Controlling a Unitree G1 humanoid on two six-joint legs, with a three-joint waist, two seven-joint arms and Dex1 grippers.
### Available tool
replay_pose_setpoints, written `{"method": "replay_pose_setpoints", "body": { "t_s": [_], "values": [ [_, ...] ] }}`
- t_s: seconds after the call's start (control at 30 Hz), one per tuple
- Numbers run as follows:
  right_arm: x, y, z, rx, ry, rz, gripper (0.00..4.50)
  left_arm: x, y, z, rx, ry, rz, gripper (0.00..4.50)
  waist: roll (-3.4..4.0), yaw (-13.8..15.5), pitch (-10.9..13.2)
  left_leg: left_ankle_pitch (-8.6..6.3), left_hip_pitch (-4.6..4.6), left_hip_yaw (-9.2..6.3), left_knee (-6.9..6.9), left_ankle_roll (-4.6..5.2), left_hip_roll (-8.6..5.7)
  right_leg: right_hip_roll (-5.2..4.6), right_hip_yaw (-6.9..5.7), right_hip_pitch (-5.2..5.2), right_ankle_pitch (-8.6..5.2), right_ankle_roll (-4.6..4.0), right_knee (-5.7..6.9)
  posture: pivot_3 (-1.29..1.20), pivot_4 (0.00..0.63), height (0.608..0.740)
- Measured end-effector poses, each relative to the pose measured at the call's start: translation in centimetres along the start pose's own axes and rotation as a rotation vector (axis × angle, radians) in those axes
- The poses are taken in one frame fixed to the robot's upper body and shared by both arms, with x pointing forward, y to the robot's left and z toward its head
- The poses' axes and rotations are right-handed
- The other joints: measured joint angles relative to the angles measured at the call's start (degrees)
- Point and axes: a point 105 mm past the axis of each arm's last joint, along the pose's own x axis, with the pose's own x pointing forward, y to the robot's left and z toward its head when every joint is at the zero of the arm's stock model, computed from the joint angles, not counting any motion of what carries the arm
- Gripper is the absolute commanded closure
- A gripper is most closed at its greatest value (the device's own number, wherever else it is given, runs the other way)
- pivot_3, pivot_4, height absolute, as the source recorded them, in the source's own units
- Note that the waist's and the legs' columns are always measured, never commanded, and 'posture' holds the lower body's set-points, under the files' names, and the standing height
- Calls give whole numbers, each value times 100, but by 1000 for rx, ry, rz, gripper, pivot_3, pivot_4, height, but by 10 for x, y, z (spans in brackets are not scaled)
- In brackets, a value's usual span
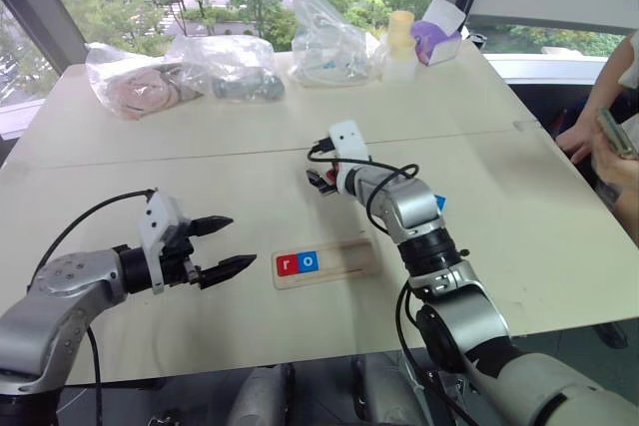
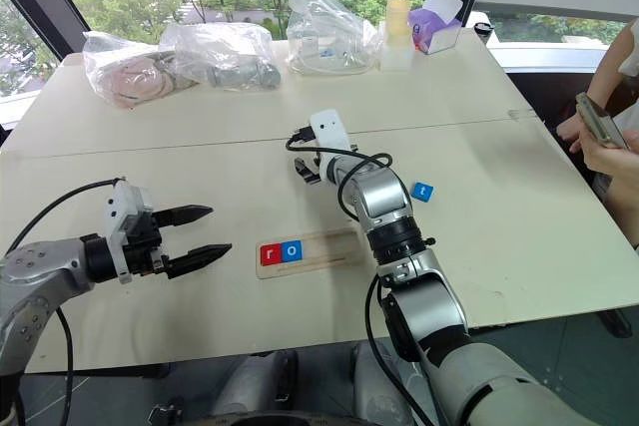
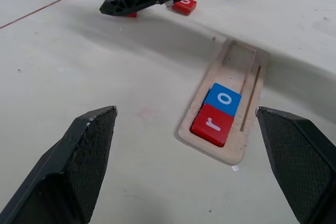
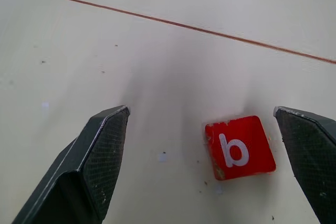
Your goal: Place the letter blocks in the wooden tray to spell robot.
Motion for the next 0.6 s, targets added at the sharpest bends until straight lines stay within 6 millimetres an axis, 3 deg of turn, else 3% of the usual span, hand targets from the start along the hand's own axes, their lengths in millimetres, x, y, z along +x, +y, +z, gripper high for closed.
{"method": "replay_pose_setpoints", "body": {
  "t_s": [0.17, 0.33, 0.43, 0.6],
  "values": [
    [6, -4, -14, 3, 40, 2, 0, 1, -1, -1, -2, 2, 0, 77, 0, -5, 0, 1, 3, 0, -6, -1, 0, 1, 0, 0, 0, 0, 0, 0, 150, 740],
    [11, -6, -15, -3, 36, 19, 0, 1, -1, -1, -3, 4, 0, 77, -1, -8, -1, 2, 11, 0, -9, -3, 0, 1, 1, 4, 0, 0, 0, 0, 150, 740],
    [14, -11, -15, -16, 37, 19, 791, 1, 0, -1, -3, 4, 8, 0, -1, -7, -1, 2, 26, 1, -12, -3, 0, 1, 2, 17, -3, -5, 0, 0, 150, 740],
    [14, -20, -16, -31, 34, 3, 3269, 1, 0, -2, -4, 5, 14, 0, -2, -7, -1, 3, 33, 2, -26, -4, 0, 1, 4, 18, -4, -5, -3, 0, 150, 740]
  ]
}}
